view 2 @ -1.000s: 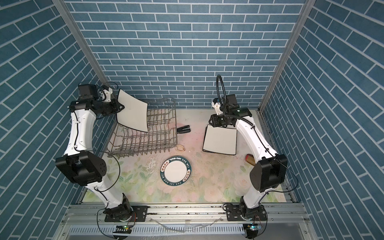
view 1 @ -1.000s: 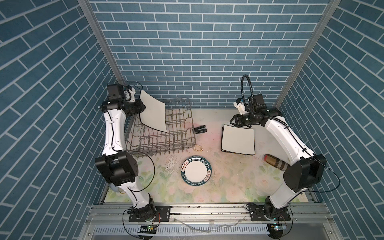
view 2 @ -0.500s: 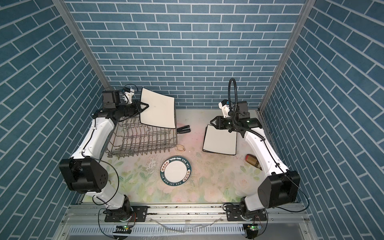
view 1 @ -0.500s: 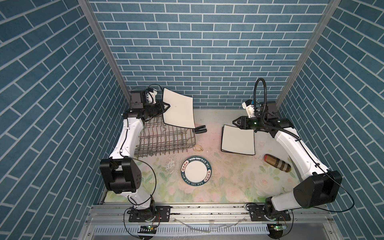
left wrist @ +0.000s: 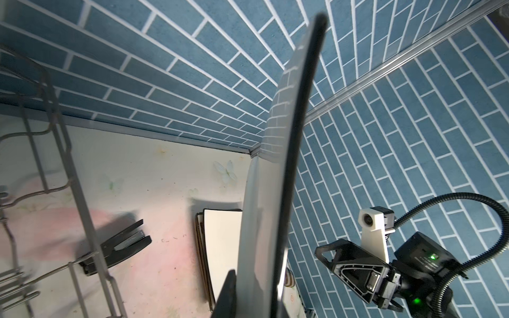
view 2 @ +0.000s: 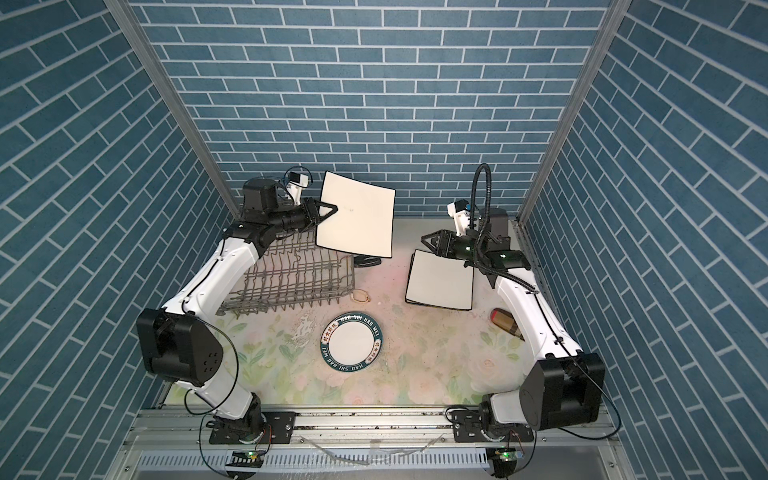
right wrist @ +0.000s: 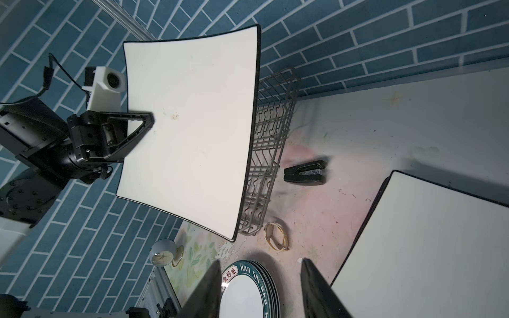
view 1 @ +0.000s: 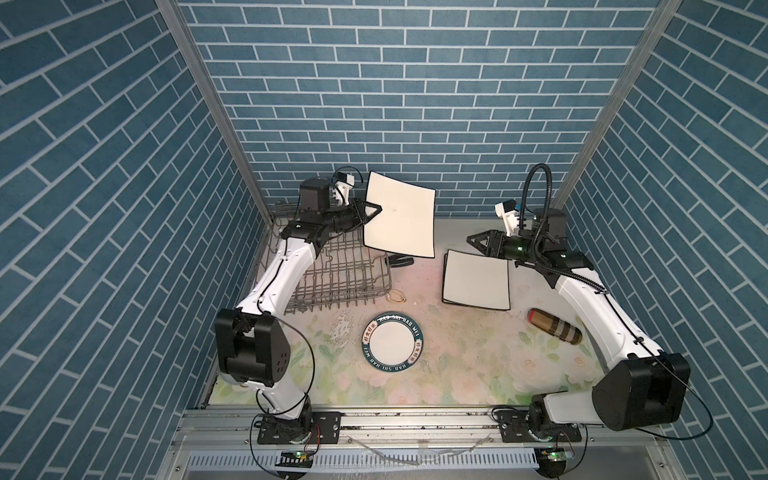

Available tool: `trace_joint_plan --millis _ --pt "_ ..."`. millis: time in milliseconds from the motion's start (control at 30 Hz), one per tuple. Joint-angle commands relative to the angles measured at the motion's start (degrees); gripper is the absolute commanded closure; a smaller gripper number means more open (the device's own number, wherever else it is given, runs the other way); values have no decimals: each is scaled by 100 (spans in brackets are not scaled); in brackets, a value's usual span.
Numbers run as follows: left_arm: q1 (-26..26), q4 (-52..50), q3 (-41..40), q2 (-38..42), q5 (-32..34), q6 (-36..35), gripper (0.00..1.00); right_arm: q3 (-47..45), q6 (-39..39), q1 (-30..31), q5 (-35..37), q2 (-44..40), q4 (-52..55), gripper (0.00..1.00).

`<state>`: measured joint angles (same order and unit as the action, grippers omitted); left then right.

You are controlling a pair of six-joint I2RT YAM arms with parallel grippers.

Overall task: Unload the plates from the dish rack
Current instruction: Place a plate on the plates.

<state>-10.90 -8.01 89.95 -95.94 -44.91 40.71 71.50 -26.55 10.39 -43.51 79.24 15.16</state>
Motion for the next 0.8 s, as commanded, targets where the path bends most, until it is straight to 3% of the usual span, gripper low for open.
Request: trace_joint_plan --millis 0,300,767 --pt "-159 1246 75 -2 -379 534 100 -264 -601 -117 -517 -89 -819 51" --pt "-446 1345 263 -214 -450 698 100 -477 -1098 -285 -853 69 -1580 48" --pt "-760 2027 251 -319 -602 1297 100 -554 -1269 -351 -914 267 -1853 47"
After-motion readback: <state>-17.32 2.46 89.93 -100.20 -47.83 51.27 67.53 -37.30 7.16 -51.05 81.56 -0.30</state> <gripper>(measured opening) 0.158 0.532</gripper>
